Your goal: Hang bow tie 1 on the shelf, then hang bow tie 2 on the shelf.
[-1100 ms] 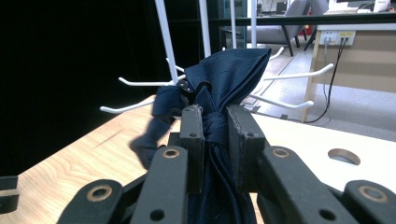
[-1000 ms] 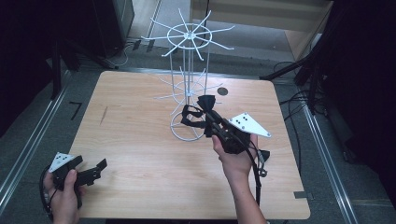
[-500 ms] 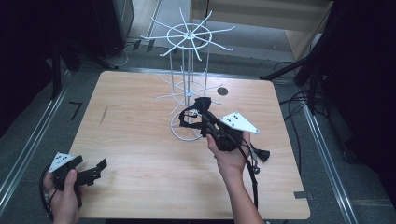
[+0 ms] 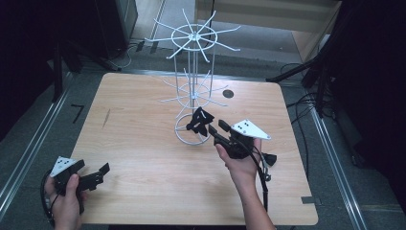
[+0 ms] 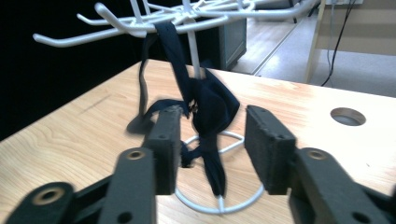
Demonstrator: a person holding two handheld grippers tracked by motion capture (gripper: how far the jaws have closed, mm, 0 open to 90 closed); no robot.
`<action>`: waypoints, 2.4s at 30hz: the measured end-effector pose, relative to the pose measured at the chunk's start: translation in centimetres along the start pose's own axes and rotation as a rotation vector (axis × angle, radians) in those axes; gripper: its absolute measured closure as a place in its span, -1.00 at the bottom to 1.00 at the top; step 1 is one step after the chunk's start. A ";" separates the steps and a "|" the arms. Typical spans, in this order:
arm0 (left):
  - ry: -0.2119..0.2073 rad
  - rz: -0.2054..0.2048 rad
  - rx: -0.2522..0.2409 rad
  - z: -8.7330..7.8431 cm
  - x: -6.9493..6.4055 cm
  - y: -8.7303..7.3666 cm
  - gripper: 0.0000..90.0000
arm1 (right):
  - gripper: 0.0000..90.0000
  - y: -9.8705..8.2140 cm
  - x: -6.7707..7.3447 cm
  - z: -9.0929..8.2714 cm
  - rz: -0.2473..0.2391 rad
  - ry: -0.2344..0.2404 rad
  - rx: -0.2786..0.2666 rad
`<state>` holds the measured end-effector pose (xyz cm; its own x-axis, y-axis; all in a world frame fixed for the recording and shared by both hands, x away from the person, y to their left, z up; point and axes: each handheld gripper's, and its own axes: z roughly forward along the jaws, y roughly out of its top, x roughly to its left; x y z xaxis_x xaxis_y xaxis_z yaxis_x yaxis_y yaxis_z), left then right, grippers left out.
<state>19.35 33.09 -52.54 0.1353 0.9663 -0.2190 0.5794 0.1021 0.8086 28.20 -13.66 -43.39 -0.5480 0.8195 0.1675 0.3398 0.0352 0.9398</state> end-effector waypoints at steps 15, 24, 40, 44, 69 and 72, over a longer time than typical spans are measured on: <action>0.004 0.001 -0.002 0.0 0.0 0.0 -0.98 | 0.06 -2.0 -3.6 -2.4 0.029 -0.064 0.017; 0.003 0.001 -0.001 0.0 0.0 0.0 -0.98 | 0.05 -2.9 -6.0 -3.8 0.052 -0.123 0.030; 0.002 0.004 0.009 0.0 0.0 0.0 -0.98 | 0.05 -6.0 -10.7 -5.8 0.133 -0.243 0.082; 0.003 0.001 0.007 0.0 0.0 0.0 -0.98 | 0.04 -6.9 -11.6 -6.0 0.160 -0.268 0.110; 0.004 0.003 0.010 0.0 0.0 0.0 -0.98 | 0.13 -11.2 -13.8 -4.5 0.183 -0.341 0.318; 0.005 0.004 0.010 0.0 0.0 0.0 -0.98 | 0.20 -11.5 -13.3 -4.6 0.139 -0.346 0.317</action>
<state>19.34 33.09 -52.55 0.1335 0.9678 -0.2134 0.5868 0.0963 0.8040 28.06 -27.55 -55.07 -0.2136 0.9688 0.1256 0.6373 0.0407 0.7695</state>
